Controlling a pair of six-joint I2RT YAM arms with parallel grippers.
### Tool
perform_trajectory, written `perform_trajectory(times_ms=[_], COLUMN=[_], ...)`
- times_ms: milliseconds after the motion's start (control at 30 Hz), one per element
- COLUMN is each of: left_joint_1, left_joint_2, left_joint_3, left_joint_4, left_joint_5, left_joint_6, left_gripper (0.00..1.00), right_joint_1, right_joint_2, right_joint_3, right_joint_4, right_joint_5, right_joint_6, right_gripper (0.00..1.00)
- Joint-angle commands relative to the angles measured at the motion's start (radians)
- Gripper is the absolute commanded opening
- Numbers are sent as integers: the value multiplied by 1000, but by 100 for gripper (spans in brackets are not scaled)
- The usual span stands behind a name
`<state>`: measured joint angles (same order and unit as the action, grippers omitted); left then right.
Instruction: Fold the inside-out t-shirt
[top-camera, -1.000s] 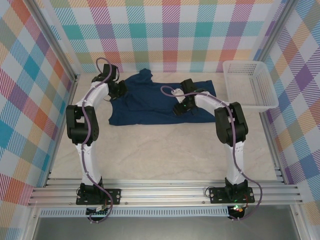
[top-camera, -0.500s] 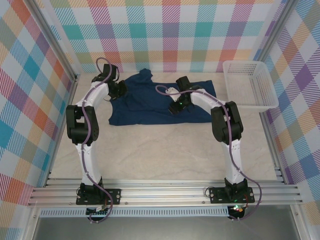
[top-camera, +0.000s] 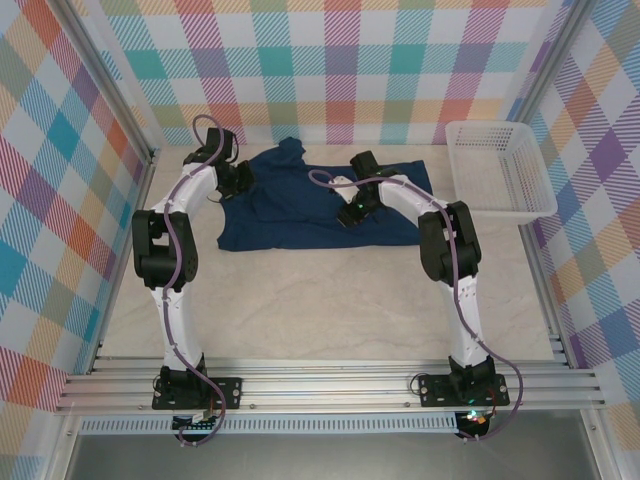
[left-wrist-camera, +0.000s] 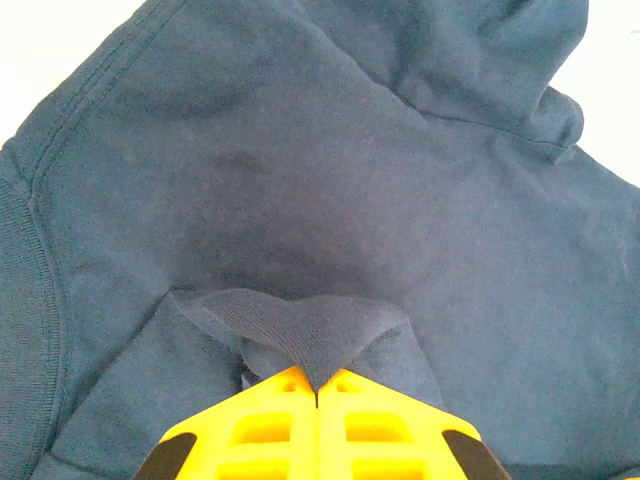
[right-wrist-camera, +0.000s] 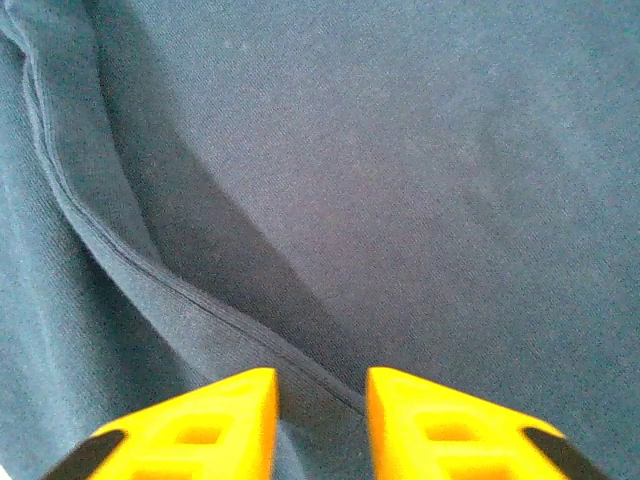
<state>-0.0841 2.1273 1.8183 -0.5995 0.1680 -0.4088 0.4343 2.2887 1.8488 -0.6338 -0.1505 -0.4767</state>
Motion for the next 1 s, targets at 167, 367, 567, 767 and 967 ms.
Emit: perform_trajectory(times_ms=[167,367,567,767,967], left_joint_1=[15,15,16,16,20], left_joint_2=[-15,-16,-16,-17,-21], left_joint_3=[15,12,10,10,11], left_joint_4=[-21,-19,-19,-20,-23], left_joint_5=[6,8,9,10,5], left_joint_6=[20,19,21,21,22], left_gripper=[0,0,0,0,0], right_joint_1=[10,9,12,18,19], right_joint_2=[21,-2,32,63,57], right_joint_3=[29,1,36,68,72], right_joint_4=[-26,-22,-61,-75,-63], right_joint_5=[-19,-74,-49,-10,-12], right_joint_6=[-17,-38,-58,-63,-59], right_gripper=[16,37,43,39,18])
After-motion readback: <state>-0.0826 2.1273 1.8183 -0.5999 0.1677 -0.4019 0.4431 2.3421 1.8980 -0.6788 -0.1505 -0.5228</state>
